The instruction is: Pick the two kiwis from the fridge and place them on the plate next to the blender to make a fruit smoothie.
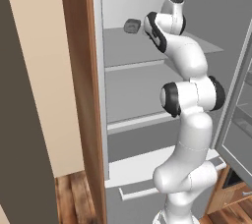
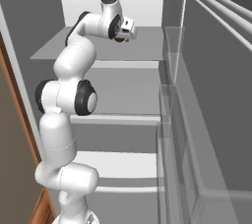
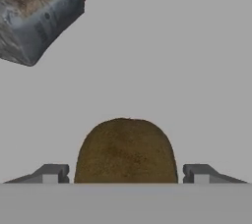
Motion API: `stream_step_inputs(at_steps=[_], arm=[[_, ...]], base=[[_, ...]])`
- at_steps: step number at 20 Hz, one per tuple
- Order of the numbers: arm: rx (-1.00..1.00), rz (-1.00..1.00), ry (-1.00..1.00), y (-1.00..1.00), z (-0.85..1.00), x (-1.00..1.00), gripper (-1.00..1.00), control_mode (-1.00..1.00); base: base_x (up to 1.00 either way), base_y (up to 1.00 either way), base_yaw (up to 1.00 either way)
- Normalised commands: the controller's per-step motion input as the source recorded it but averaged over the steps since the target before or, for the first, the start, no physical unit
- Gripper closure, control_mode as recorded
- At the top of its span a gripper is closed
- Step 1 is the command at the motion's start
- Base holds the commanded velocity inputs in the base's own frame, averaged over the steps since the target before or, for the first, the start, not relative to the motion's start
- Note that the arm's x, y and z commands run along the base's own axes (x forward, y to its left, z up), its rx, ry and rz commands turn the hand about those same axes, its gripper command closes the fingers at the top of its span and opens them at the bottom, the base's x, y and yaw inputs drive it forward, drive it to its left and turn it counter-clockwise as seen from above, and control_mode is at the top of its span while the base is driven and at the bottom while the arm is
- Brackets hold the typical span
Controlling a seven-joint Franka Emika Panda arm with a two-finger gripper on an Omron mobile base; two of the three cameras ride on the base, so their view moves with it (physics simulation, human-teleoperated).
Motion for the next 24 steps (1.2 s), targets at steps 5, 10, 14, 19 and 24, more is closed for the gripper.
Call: stream_step_inputs(at_steps=[5, 10, 14, 19, 24], arm=[[0.0, 0.0, -0.01, 0.0, -0.03, 0.02, 1.0, -1.0], [0.0, 0.0, -0.04, 0.0, 0.0, -0.05, 1.0, -1.0], [0.0, 0.0, -0.18, 0.0, -0.06, -0.3, 1.0, -1.0], [0.0, 0.0, -0.2, 0.0, -0.06, -0.31, 1.0, -1.0], [0.0, 0.0, -0.25, 0.0, 0.03, -0.72, 1.0, -1.0]], base=[[0.0, 0.0, 0.0], [0.0, 0.0, 0.0], [0.0, 0.0, 0.0], [0.0, 0.0, 0.0], [0.0, 0.0, 0.0]])
